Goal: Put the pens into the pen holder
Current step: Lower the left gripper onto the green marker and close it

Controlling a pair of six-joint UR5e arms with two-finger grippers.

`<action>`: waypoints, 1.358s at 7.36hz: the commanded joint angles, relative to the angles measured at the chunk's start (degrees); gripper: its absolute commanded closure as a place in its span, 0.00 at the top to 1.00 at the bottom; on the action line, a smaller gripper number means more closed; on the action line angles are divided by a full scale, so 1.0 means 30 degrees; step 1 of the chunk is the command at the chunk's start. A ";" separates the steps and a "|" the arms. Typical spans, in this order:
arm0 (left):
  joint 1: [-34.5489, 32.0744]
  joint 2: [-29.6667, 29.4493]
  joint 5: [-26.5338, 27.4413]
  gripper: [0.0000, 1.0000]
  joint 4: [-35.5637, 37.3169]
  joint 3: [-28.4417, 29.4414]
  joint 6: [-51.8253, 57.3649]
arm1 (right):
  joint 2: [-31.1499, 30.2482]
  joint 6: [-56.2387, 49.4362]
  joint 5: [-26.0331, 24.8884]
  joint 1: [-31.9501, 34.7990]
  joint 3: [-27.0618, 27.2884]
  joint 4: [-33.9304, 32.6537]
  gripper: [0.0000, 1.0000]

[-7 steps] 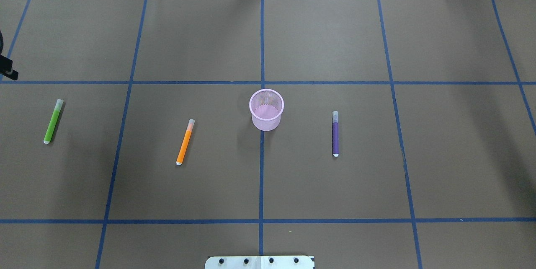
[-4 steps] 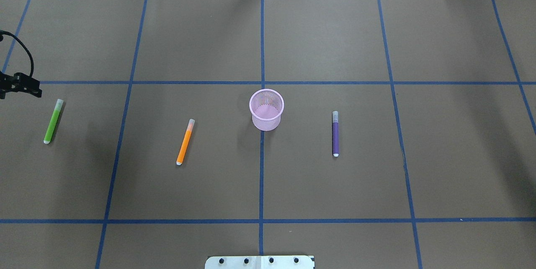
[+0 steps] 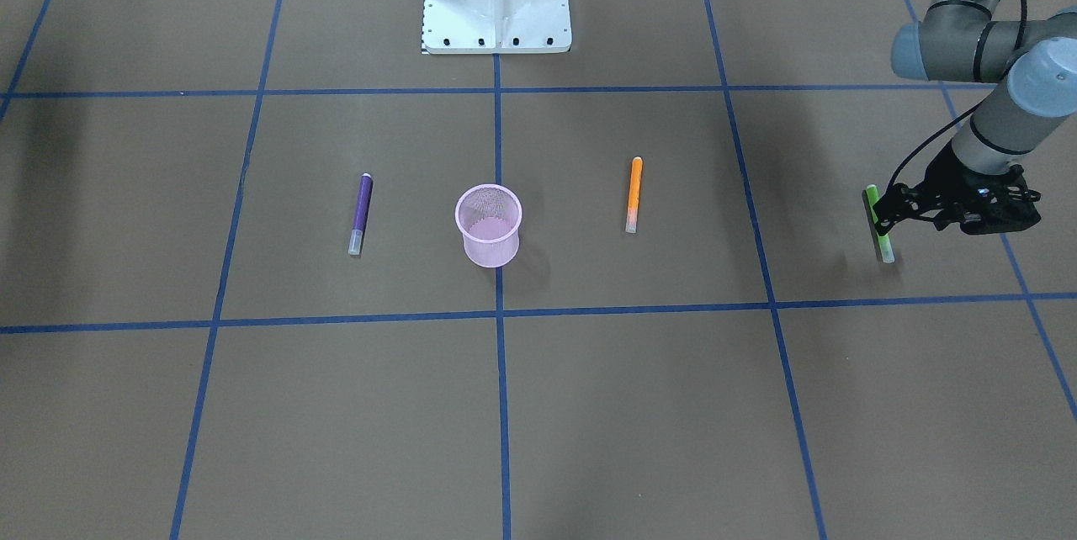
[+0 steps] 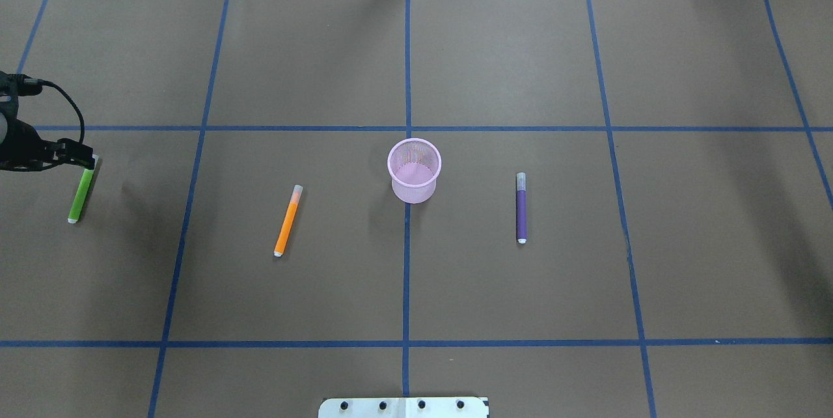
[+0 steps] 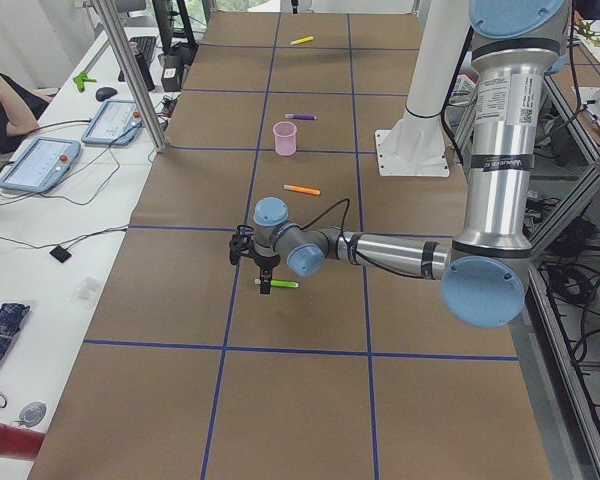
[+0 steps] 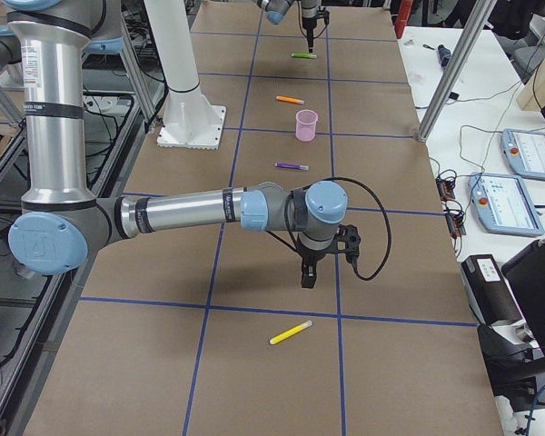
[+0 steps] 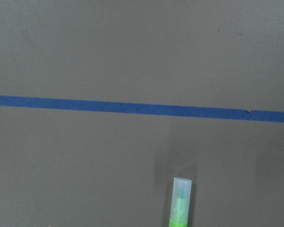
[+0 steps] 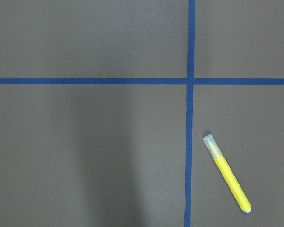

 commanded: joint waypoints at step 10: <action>0.0484 -0.0904 0.0078 0.50 -0.0059 0.1409 0.0150 | 0.0029 0.0001 0.0014 0.0005 0.0027 0.0000 1.00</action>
